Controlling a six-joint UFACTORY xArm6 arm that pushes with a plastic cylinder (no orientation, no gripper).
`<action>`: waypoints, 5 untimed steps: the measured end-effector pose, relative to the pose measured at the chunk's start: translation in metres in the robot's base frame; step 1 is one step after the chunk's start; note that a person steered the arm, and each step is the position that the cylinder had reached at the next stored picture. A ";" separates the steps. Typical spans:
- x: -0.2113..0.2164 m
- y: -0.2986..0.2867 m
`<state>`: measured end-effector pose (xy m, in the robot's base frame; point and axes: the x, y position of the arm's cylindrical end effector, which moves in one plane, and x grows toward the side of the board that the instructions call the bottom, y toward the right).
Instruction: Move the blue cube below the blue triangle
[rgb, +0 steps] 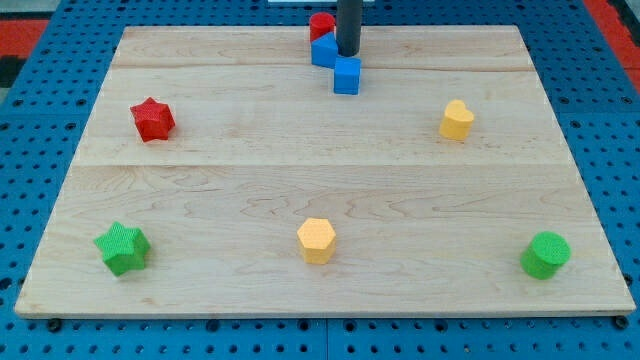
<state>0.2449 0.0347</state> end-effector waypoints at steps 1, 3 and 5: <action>0.006 0.000; 0.006 0.081; 0.056 0.089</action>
<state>0.3006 0.1242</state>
